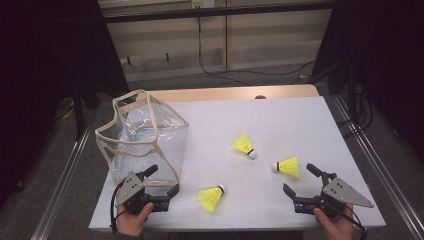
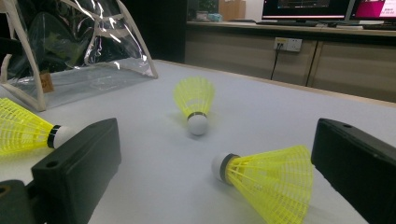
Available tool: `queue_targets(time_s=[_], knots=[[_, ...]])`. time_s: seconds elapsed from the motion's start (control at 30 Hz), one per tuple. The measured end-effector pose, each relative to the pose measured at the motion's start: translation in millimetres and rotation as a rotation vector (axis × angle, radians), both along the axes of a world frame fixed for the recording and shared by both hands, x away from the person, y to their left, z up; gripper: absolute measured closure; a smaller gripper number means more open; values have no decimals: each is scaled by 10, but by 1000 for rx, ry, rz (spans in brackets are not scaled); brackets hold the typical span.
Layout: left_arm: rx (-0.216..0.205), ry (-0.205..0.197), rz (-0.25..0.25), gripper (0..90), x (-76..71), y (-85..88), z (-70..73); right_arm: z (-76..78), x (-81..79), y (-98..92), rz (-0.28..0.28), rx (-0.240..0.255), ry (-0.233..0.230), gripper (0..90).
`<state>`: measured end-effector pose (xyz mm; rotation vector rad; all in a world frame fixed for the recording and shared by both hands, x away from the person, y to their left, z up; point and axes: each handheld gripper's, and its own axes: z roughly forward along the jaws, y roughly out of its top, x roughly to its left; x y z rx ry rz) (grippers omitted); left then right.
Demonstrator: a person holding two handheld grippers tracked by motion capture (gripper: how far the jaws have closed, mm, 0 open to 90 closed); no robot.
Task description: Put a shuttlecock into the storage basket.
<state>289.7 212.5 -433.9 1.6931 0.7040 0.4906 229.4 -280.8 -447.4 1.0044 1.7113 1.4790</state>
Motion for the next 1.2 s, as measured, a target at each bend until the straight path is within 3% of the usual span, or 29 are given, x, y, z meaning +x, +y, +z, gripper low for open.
queue_targets(time_s=[0.6,1.2], knots=[[-1,10,-25,23,-19,-91,40,5,-11,7,8,-4,-2,14],[12,39,-107,24,-75,-245,82,12,-21,17,15,-4,-1,16]])
